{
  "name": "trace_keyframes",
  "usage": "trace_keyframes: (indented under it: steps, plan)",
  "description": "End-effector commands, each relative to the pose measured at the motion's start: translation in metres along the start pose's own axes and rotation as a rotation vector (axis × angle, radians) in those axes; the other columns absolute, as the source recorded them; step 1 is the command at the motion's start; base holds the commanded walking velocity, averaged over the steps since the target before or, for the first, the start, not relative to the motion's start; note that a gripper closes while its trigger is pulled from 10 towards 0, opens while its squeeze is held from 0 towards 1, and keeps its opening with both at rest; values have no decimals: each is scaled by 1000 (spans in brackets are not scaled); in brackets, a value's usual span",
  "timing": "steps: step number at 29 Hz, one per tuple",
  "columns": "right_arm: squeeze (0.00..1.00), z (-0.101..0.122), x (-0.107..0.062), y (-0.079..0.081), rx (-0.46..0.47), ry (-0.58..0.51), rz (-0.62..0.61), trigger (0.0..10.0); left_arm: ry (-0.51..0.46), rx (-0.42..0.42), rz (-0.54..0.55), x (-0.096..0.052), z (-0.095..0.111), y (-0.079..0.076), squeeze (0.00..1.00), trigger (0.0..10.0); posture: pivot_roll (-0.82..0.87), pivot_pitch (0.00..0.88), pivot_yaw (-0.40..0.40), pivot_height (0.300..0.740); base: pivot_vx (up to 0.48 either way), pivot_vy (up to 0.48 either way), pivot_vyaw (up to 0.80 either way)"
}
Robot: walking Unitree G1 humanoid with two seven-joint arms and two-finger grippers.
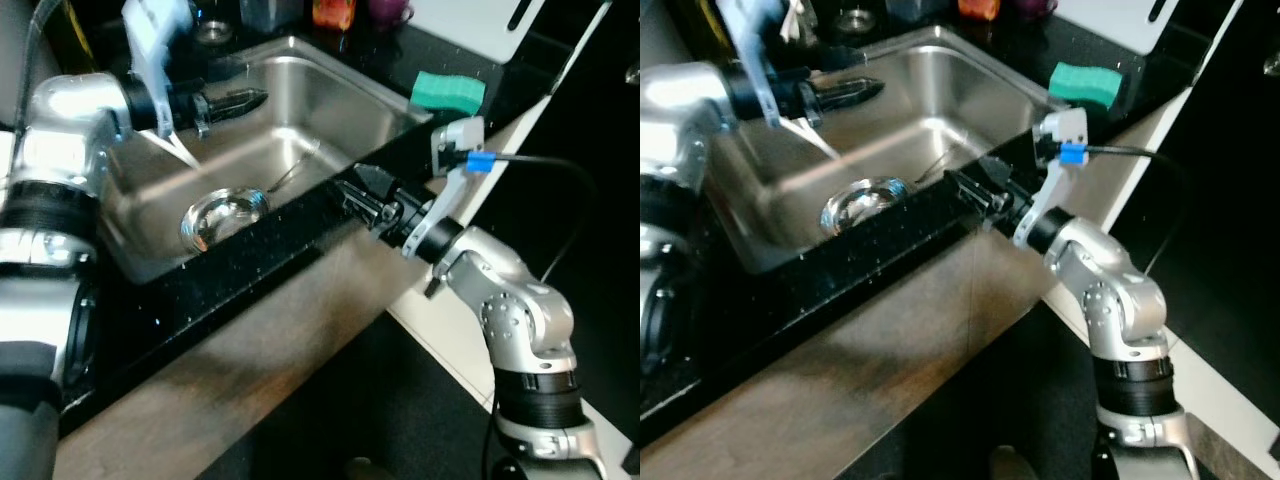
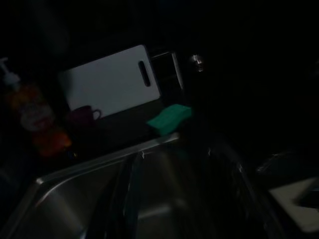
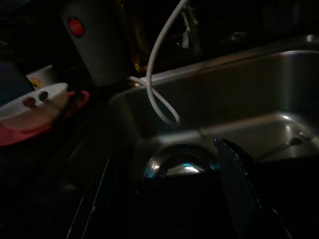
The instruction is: Kitchen organization
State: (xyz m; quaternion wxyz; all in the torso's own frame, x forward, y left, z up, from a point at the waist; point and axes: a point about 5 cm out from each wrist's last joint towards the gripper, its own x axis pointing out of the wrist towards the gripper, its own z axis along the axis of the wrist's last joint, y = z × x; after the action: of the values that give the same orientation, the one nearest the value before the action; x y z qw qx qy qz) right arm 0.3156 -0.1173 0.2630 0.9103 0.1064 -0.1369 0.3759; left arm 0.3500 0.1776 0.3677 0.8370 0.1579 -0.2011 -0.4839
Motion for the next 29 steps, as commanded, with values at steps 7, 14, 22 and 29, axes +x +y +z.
trace_keyframes:
  steps: [7,14,22,29]
  plan:
    - [0,7,10,-1,15,-86,28,10000,-288,-182,33,9,4,-64,0,10000,74,19,-19,740,0,0,0]
    - [0,9,20,2,17,-113,85,10000,-409,-328,234,15,-4,-104,0,10000,101,0,-52,740,0,0,114]
    - [0,6,29,1,28,-128,107,10000,-297,-478,382,13,-22,-149,0,10000,136,0,-57,740,0,0,796]
    - [0,-2,32,-7,16,-102,45,10000,-176,-458,506,-2,-37,-155,0,10000,144,0,-55,740,0,0,229]
